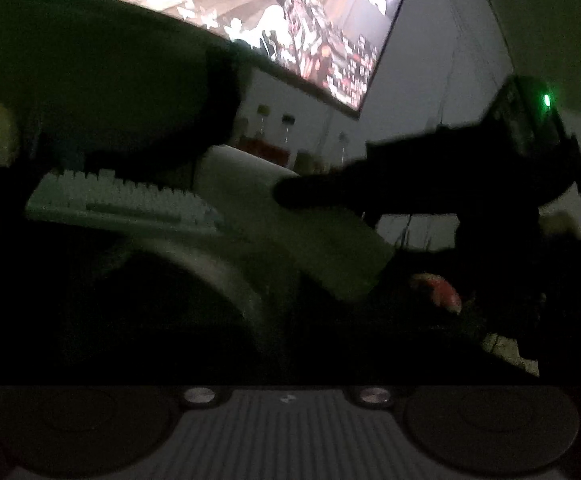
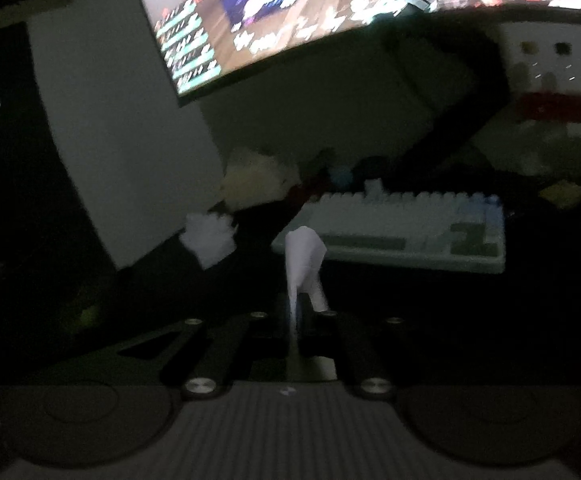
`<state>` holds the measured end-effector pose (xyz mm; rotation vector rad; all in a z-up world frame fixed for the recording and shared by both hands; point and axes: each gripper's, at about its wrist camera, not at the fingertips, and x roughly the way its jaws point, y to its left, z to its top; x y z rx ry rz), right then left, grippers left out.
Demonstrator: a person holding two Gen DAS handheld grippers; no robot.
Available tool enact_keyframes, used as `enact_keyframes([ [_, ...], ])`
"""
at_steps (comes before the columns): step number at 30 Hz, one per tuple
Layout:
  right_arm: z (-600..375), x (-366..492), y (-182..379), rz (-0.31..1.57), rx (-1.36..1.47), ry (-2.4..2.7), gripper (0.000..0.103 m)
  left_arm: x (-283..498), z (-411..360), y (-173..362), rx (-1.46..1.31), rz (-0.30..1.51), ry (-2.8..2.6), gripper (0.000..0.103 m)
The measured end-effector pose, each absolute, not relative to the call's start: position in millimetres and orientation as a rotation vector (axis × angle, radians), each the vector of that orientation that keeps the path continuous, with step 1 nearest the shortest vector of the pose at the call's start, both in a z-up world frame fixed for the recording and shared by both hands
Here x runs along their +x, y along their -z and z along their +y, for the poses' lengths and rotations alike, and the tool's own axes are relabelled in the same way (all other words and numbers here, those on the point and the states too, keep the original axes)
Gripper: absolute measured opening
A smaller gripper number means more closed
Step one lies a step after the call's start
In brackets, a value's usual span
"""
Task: Clean container
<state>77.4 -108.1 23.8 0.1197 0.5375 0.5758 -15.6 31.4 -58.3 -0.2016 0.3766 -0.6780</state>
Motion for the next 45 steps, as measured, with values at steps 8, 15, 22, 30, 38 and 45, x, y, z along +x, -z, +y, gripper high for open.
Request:
enact_keyframes([
  [8, -62.4, 67.2, -15.5, 0.519, 0.004, -0.600, 0.008, -11.0, 26.3, 70.6, -0.154, 0.411, 0.606, 0.058],
  [15, -53.8, 68.3, -16.7, 0.536, 0.017, -0.676, 0.007, -8.0, 25.5, 70.4, -0.133, 0.405, 0.570, 0.058],
  [22, -70.2, 81.8, -11.6, 0.534, 0.041, -0.557, 0.008, 3.9, 24.4, 68.6, -0.159, 0.408, 0.538, 0.058],
  [30, -64.3, 77.4, -14.3, 0.540, 0.024, -0.643, 0.008, 10.7, 25.4, 68.4, -0.171, 0.411, 0.530, 0.058],
  [38, -66.4, 80.6, -12.7, 0.531, 0.007, -0.617, 0.008, 13.2, 25.2, 70.2, -0.158, 0.409, 0.526, 0.058],
  [45, -67.8, 82.5, -13.8, 0.535, 0.014, -0.619, 0.008, 13.4, 24.3, 70.1, -0.158, 0.409, 0.522, 0.058],
])
